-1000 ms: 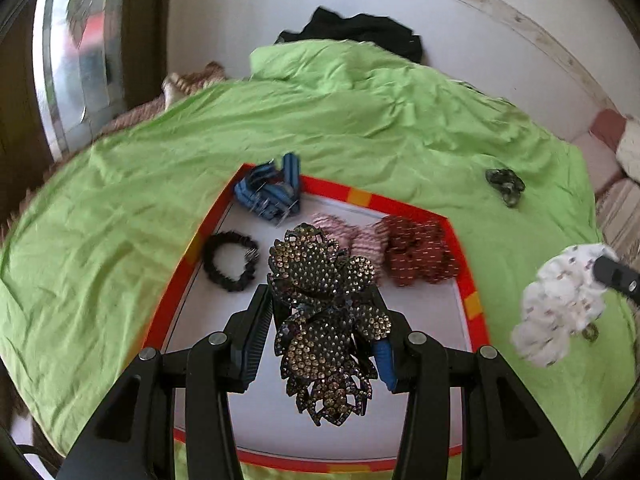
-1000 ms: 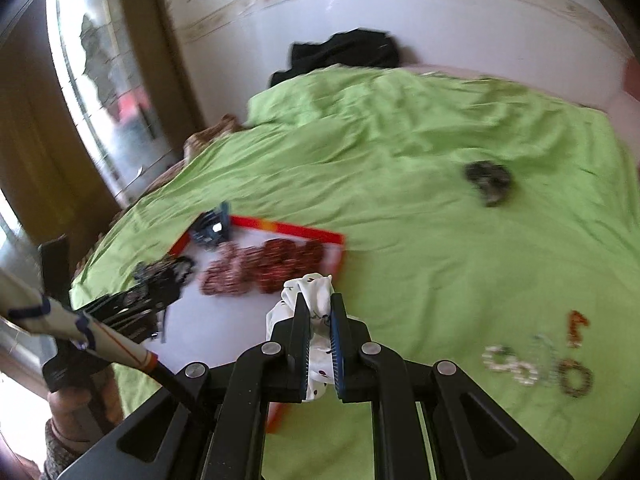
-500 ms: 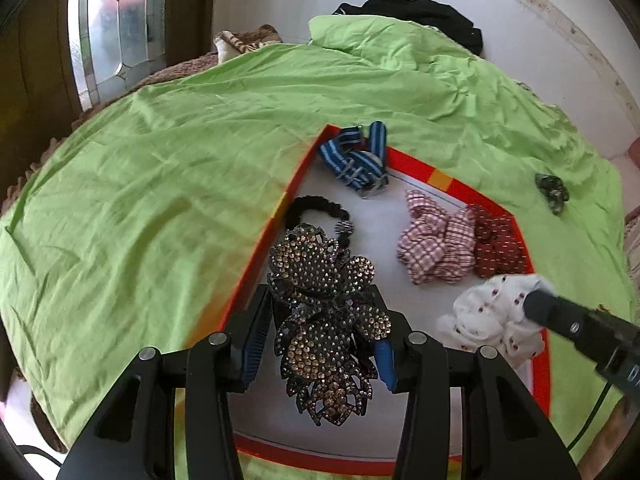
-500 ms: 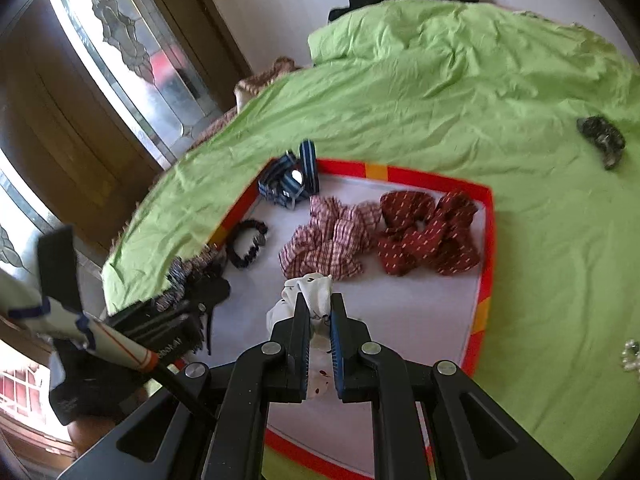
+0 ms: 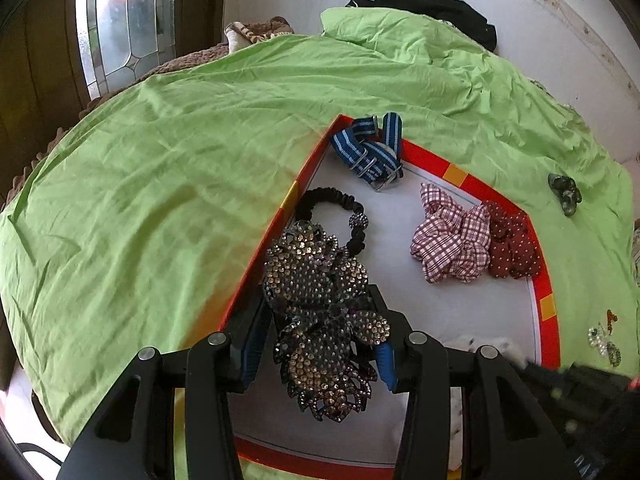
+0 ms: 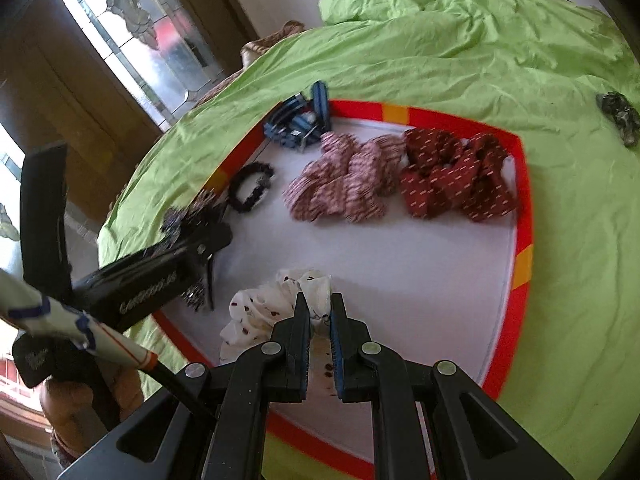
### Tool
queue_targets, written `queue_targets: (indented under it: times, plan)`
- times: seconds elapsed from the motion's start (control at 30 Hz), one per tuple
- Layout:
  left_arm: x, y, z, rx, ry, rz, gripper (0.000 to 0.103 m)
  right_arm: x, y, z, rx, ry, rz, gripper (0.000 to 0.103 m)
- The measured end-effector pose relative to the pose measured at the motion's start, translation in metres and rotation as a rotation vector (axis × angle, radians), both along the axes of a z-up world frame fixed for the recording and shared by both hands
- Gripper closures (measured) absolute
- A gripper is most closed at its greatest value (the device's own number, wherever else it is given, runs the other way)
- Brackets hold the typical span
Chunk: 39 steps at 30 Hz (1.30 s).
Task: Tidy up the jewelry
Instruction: 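Carry clip and white scrunchie into the tray and open both tools, then lift both open tools and move them toward the bracelets on the sheet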
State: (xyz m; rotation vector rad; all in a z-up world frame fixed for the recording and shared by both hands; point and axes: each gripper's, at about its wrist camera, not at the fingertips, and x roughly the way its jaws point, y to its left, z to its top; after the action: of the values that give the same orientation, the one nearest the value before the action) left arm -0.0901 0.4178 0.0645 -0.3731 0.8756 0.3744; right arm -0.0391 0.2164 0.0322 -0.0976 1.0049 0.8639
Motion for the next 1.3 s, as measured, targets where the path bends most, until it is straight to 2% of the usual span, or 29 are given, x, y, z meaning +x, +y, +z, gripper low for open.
queue_targets:
  times: [0.17, 0.2, 0.23, 0.3, 0.47, 0.8, 1.03, 1.2, 1.3]
  plan:
    - [-0.008, 0.000, 0.011, -0.012, -0.071, -0.010, 0.057, -0.011, 0.008, 0.000, -0.022, -0.050, 0.022, 0.090]
    - [-0.010, 0.000, 0.014, -0.014, -0.089, -0.015, 0.053, -0.012, 0.007, 0.001, -0.021, -0.060, 0.021, 0.087]
    - [-0.011, -0.001, 0.016, -0.016, -0.104, -0.016, 0.047, -0.012, 0.007, 0.002, -0.018, -0.064, 0.022, 0.079]
    - [-0.016, -0.002, 0.022, -0.013, -0.146, -0.014, 0.044, -0.013, 0.004, 0.007, -0.008, -0.087, 0.010, 0.068]
    - [-0.020, -0.004, 0.029, -0.011, -0.188, -0.010, 0.043, -0.019, -0.009, 0.024, 0.004, -0.153, -0.005, 0.067]
    - [-0.023, -0.011, 0.027, 0.001, -0.188, -0.002, 0.042, -0.027, -0.060, 0.030, 0.000, -0.214, -0.069, 0.066]
    - [-0.024, -0.027, 0.025, 0.040, -0.180, -0.024, 0.042, -0.023, -0.116, 0.025, -0.023, -0.220, -0.160, 0.066]
    - [-0.024, -0.046, 0.026, 0.112, -0.172, -0.046, 0.042, -0.018, -0.161, 0.021, -0.038, -0.215, -0.239, 0.066]
    - [-0.022, -0.055, 0.026, 0.125, -0.175, -0.060, 0.042, -0.014, -0.194, 0.017, -0.048, -0.206, -0.302, 0.066]
